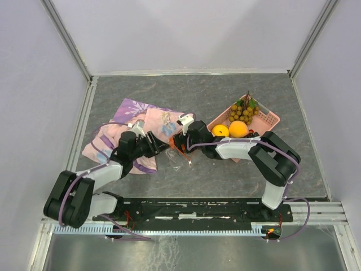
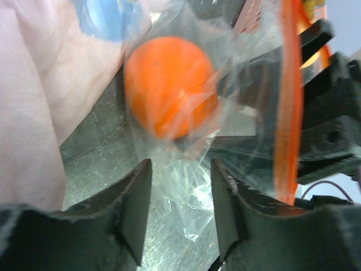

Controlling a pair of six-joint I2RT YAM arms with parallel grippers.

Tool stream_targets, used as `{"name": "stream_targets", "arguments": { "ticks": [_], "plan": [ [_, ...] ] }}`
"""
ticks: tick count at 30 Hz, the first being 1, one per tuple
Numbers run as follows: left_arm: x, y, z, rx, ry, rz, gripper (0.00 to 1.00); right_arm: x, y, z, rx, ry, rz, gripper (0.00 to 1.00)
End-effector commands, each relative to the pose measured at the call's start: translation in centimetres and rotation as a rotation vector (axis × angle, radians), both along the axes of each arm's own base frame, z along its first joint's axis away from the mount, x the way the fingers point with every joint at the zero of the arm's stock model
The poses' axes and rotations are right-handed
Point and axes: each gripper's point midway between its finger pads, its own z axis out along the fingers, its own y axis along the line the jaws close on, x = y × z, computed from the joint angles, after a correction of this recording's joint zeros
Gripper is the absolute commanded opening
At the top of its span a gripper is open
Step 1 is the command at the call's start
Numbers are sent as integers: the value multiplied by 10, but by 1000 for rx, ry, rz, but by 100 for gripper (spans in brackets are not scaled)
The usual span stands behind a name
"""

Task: Open the zip-top bag and remove the fake food
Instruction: Pick up the fake fruit from the zipper food storage bag.

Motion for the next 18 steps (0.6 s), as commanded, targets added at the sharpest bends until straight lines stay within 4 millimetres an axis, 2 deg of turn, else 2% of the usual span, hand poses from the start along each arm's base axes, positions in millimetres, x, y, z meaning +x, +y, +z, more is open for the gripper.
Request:
{"name": "stream_targets", "arguments": {
  "ticks": [1,6,7,13,16,18],
  "plan": [
    [17,22,23,53,-127,99,59,10,4,11,29,-38,-23,84],
    [39,32,45,54,-169,135,62,10,4,11,36,-34,-13,84],
    [45,31,44,52,-157,130,61,10,5,10,37,-34,-11,84],
    [81,8,37,-22,-103,60,36,9,8,8,45,-23,-1,84],
    [97,-2,27,-35,-70,24,31,8,9,10,52,-23,9,84],
    [100,-10,17,-43,-41,-11,29,8,10,13,59,-30,13,84]
  ]
}}
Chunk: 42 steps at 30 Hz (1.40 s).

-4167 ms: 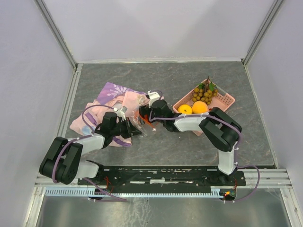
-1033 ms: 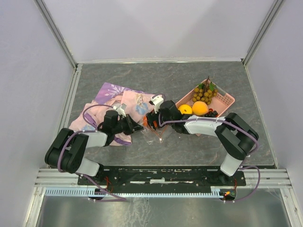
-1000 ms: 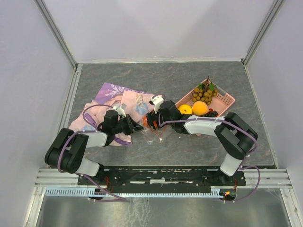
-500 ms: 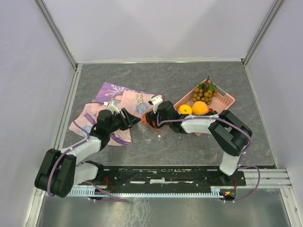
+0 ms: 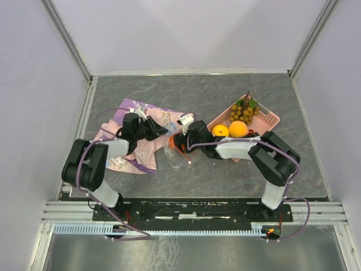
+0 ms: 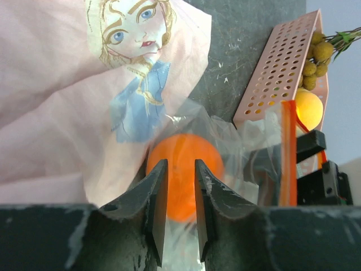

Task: Open the zip-top bag and remove the fake food
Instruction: Pick up the fake fruit from the zipper food storage bag.

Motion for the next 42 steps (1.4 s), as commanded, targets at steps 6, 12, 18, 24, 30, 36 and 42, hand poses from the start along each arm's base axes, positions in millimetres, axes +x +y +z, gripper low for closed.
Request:
{"name": "stream_targets", "arguments": {
  "ticks": [6,12,18,24,30,36,42],
  "plan": [
    [2,-44,-14,-55,17,-170,28,13,15,15,45,-44,15,85],
    [-19,-54,-30,-52,58,-211,27,17,16,8,5,-33,20,91],
    [-33,-54,-42,-46,90,-226,26,22,9,9,-29,-61,-7,98],
    [-40,-58,-45,-51,101,-243,26,27,10,5,-66,-57,-6,99],
    [-43,-56,-45,-56,101,-240,26,23,4,-6,-94,-31,-13,94],
    [-42,-52,-36,-55,73,-217,31,14,-3,-3,-79,-29,-8,63],
    [-35,-35,-3,-19,-14,-143,51,3,-10,23,-16,-70,-1,51]
  ]
}}
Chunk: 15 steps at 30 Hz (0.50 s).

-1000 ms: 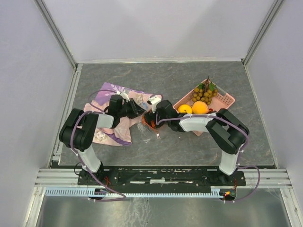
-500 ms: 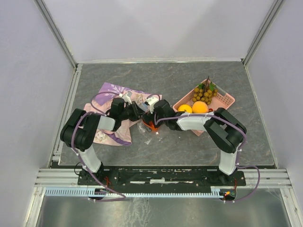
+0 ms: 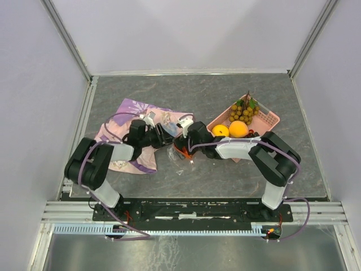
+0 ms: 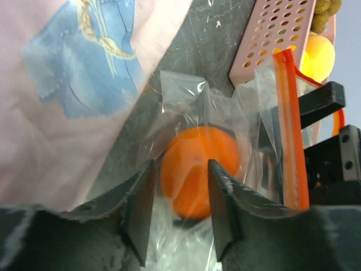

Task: Open the zip-top bag and remove the fake food
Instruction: Pick up the fake fruit from the zipper food storage bag.

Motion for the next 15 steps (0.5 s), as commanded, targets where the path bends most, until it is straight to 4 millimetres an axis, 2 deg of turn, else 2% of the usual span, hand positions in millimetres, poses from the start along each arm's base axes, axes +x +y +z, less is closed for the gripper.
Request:
{"name": "stream_targets", "arguments": {
  "ticks": [1,4,8,11,15],
  "plan": [
    [-5,10,30,14,-63,37,56,5,-4,41,90,-96,-19,49],
    [-9,20,44,21,-110,83,64,-1,-6,55,150,-100,-25,48],
    [-27,30,59,5,-171,103,72,-4,-8,71,213,-103,-41,45],
    [-42,32,64,-22,-200,86,81,-4,-12,78,247,-102,-53,45],
    [-63,29,72,-85,-257,33,87,-4,-16,86,286,-100,-62,44]
  ]
}}
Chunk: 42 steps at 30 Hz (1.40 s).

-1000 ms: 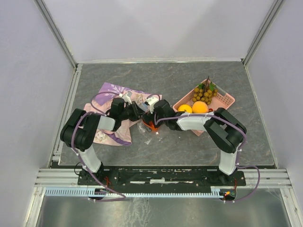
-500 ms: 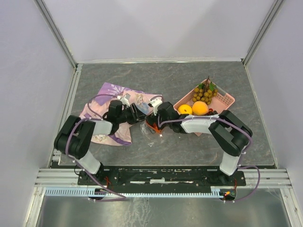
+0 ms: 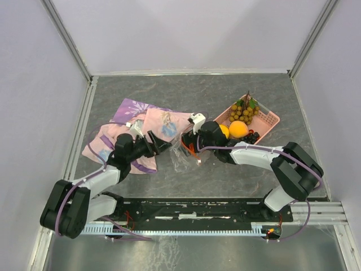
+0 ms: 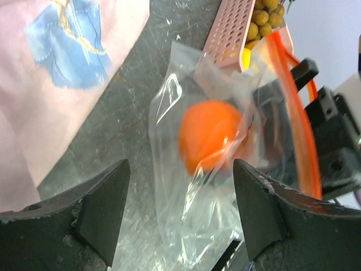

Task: Open the zip-top bag and remove the fake food
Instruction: Pick up the fake fruit from the zipper food storage bag.

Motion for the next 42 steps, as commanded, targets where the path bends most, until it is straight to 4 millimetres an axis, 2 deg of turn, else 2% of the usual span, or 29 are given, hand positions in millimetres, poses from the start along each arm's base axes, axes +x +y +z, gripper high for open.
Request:
{"name": "stream_targets", "arguments": {
  "ticks": [1,5,7,19,25,28,33,35,39,42],
  "plan": [
    [-15,-3,16,-65,-100,-50,89,6,3,32,119,-42,-13,44],
    [-24,-10,30,-123,-174,-110,90,6,3,34,141,-37,-8,44],
    [-22,-12,29,-122,-166,-122,90,5,4,33,144,-32,-6,43],
    [-8,-25,-8,-61,-51,-140,84,1,5,37,176,-22,12,42],
    [0,-31,-11,-66,-34,-155,82,0,2,40,184,-23,11,42],
    [1,-35,-14,-81,-19,-178,71,-1,1,40,189,-20,10,42],
    [-1,-43,-20,-134,32,-215,31,-2,-3,40,190,-20,3,42],
    [-1,-45,-23,-150,50,-216,18,-2,-5,40,189,-21,-1,41],
    [-1,-44,-26,-153,60,-201,3,-3,-11,41,185,-23,-12,41],
    [0,-38,-28,-106,55,-173,3,-3,-18,46,187,-31,-26,41]
  ]
}}
